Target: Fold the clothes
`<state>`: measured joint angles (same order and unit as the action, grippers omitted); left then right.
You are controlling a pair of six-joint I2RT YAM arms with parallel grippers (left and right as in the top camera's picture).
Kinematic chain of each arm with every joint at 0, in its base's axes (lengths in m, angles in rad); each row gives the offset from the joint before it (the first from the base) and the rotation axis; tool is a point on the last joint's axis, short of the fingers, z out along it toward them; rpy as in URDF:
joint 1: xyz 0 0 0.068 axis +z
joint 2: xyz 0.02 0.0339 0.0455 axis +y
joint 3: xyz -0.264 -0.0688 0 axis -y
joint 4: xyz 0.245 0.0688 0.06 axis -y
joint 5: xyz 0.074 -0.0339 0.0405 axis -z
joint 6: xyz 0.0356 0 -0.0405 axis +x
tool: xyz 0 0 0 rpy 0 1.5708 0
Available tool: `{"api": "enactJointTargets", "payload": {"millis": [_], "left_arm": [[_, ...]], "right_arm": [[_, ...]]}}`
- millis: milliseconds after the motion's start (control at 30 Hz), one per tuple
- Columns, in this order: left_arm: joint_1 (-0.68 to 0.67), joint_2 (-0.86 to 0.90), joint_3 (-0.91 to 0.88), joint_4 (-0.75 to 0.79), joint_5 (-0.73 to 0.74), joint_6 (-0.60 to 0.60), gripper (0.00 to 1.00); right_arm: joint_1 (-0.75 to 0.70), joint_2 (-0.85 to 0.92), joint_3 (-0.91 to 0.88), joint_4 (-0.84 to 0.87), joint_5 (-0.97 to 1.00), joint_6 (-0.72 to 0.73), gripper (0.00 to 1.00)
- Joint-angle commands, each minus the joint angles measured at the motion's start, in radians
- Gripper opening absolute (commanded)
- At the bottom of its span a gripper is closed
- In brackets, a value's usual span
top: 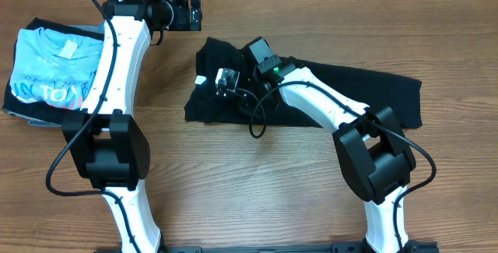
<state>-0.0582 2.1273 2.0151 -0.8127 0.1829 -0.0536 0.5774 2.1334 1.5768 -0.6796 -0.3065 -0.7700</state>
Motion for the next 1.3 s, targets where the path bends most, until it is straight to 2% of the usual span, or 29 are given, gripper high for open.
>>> {"api": "enactJointTargets", "payload": {"millis": [0, 333, 600, 767, 933, 1267], "left_arm": [[-0.002, -0.010, 0.010, 0.001, 0.008, -0.018, 1.00], [-0.002, -0.010, 0.010, 0.001, 0.008, -0.018, 1.00], [-0.002, -0.010, 0.010, 0.001, 0.008, -0.018, 1.00], [-0.002, -0.010, 0.010, 0.001, 0.008, -0.018, 1.00], [-0.002, -0.010, 0.010, 0.001, 0.008, -0.018, 1.00], [-0.002, -0.010, 0.010, 0.001, 0.008, -0.018, 1.00]], "right_arm": [[0.001, 0.005, 0.018, 0.005, 0.000, 0.007, 0.06], [0.000, -0.094, 0.059, 0.003, 0.052, 0.023, 0.04], [0.000, -0.161, 0.059, -0.042, 0.205, 0.045, 0.04], [0.000, -0.168, 0.059, -0.057, 0.197, 0.045, 0.04], [0.000, -0.167, 0.059, -0.069, 0.101, 0.045, 0.04], [-0.021, -0.162, 0.059, -0.006, 0.166, 0.117, 0.04]]}}
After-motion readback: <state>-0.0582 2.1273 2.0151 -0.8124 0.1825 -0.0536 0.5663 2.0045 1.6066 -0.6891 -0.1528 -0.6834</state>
